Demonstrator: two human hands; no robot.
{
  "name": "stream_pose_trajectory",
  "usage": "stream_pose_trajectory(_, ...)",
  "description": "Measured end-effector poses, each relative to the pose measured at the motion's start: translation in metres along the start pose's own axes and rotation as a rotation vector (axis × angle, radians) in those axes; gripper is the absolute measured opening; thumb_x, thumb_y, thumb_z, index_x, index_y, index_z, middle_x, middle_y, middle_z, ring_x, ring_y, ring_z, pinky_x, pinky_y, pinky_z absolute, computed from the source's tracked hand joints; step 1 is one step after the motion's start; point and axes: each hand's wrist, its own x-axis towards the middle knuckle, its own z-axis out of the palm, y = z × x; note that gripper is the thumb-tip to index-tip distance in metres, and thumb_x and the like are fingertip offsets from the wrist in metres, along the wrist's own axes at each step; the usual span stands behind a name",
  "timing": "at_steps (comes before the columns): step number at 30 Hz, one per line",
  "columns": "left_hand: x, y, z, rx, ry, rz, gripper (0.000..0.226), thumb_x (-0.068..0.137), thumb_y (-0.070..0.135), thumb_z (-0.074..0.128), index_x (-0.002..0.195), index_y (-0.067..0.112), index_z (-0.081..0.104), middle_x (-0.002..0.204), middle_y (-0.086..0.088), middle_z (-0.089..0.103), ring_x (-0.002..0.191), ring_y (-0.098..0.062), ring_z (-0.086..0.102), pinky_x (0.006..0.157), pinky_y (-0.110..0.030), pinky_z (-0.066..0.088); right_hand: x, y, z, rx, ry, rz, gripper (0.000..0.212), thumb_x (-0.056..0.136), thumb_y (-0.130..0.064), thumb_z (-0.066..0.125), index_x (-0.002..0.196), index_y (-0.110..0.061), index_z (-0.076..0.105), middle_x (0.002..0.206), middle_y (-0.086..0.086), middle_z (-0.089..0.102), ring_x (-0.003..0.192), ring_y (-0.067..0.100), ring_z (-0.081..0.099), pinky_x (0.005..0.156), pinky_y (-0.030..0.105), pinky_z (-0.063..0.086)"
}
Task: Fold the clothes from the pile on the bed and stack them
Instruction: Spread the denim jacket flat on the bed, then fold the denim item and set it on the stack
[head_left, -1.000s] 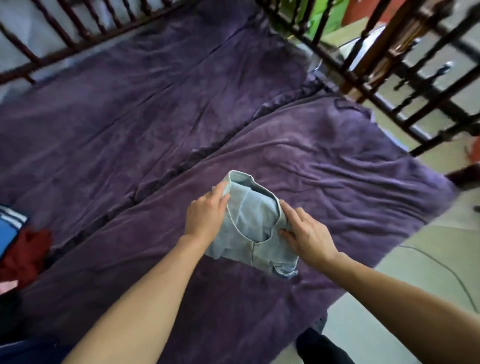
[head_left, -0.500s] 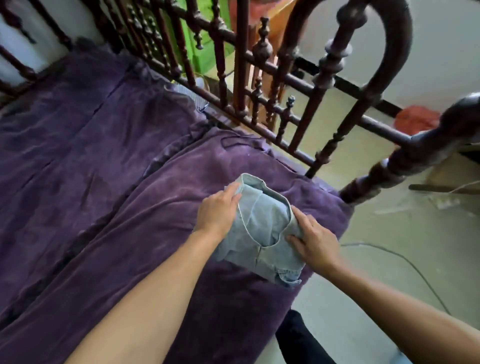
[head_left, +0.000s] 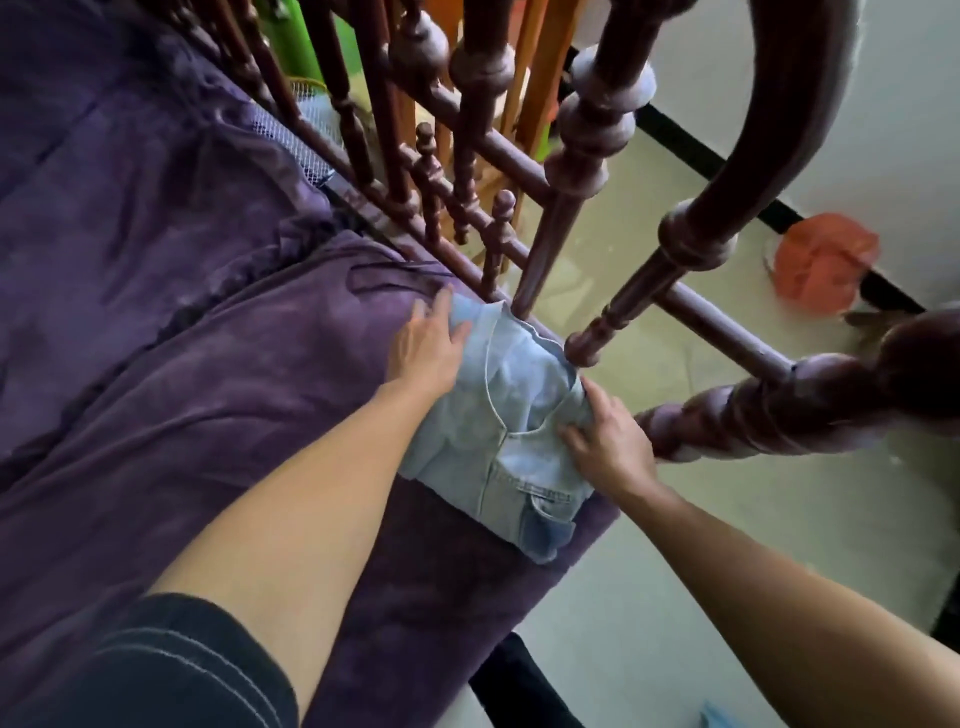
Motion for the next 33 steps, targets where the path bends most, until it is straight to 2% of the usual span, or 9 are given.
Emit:
stream_pose_trajectory(2,-0.012,-0.016,0.006,0.081,0.040,-0.041,0.058,0.096,0.047,0.041,0.148,0.027,0.025,0.142,-0.015,0.035,0.126,-0.036,0.038,0.100,-0.047,0.034,-0.006,0.001,0.001,-0.112,0.132,-0.039,0.065,0.089,-0.043,0.056,0.145,-0.020,0.035,0.127,0.013,0.054,0.115,0.033,0.048,0.092,0.041,0.040)
stream_pose_trajectory(5,-0.051,-0.042,0.024,0.185,0.019,0.027,0.060,0.095,0.053,0.036,0.150,0.036,0.018,0.157,-0.013,0.012,0.143,-0.032,0.013,0.114,-0.049,0.017,-0.029,0.003,0.009,-0.234,0.298,-0.286,0.069,0.090,-0.057,0.045,0.145,-0.016,0.039,0.146,0.021,0.039,0.137,0.040,0.033,0.107,0.050,0.031)
stream_pose_trajectory(7,-0.071,-0.050,0.043,0.250,-0.082,0.118,0.063,0.094,0.059,0.031,0.149,0.043,0.005,0.160,-0.008,-0.004,0.146,-0.030,-0.003,0.116,-0.054,0.006,-0.039,0.006,0.023,-0.328,0.229,-0.404,0.071,0.089,-0.065,0.039,0.147,-0.023,0.036,0.154,0.020,0.027,0.144,0.039,0.019,0.111,0.054,0.024)
stream_pose_trajectory(10,-0.064,-0.057,0.073,0.302,-0.213,0.115,0.064,0.094,0.060,0.026,0.147,0.046,-0.007,0.159,-0.004,-0.015,0.146,-0.030,-0.012,0.115,-0.059,0.002,-0.027,0.013,0.050,-0.443,0.034,-0.348,0.073,0.089,-0.073,0.025,0.150,-0.032,0.028,0.159,0.014,0.015,0.147,0.038,0.007,0.112,0.058,0.020)
stream_pose_trajectory(18,-0.012,-0.059,0.081,0.244,-0.398,0.059,0.058,0.097,0.051,0.037,0.146,0.050,0.008,0.160,0.000,-0.008,0.146,-0.030,-0.005,0.115,-0.056,0.008,0.010,0.022,0.079,-0.542,-0.211,-0.172,0.078,0.083,-0.078,0.004,0.151,-0.039,-0.002,0.162,0.004,-0.008,0.147,0.029,-0.013,0.115,0.054,0.009)
stream_pose_trajectory(21,-0.046,-0.061,0.059,0.246,-0.317,0.063,0.057,0.097,0.041,0.042,0.148,0.041,0.016,0.160,-0.007,0.000,0.146,-0.030,0.005,0.113,-0.051,0.015,0.003,0.008,0.061,-0.597,-0.235,-0.164,0.076,0.086,-0.075,0.011,0.152,-0.036,0.002,0.161,0.007,-0.005,0.147,0.030,-0.008,0.113,0.055,0.008)
stream_pose_trajectory(26,-0.146,-0.105,0.011,0.242,-0.231,-0.078,0.040,0.094,0.036,0.047,0.133,0.025,0.047,0.139,-0.007,0.039,0.126,-0.029,0.039,0.100,-0.046,0.035,-0.034,-0.053,0.044,-0.610,-0.109,-0.302,0.057,0.095,-0.053,0.035,0.145,-0.027,0.029,0.159,0.008,0.015,0.147,0.028,0.004,0.113,0.054,0.005)
stream_pose_trajectory(29,-0.217,-0.152,-0.016,0.225,-0.231,-0.200,0.036,0.094,0.034,0.045,0.127,0.021,0.052,0.129,-0.007,0.048,0.120,-0.029,0.046,0.096,-0.042,0.038,-0.080,-0.106,0.056,-0.581,-0.119,-0.461,0.051,0.093,-0.050,0.043,0.138,-0.025,0.043,0.152,0.009,0.033,0.142,0.029,0.023,0.112,0.053,0.015)
stream_pose_trajectory(33,-0.324,-0.224,-0.045,0.155,-0.194,-0.354,0.036,0.095,0.034,0.045,0.127,0.021,0.053,0.124,-0.005,0.055,0.114,-0.027,0.053,0.090,-0.037,0.043,-0.159,-0.174,0.094,-0.604,-0.187,-0.661,0.040,0.092,-0.048,0.043,0.118,-0.020,0.057,0.130,0.007,0.054,0.121,0.029,0.047,0.099,0.045,0.032)
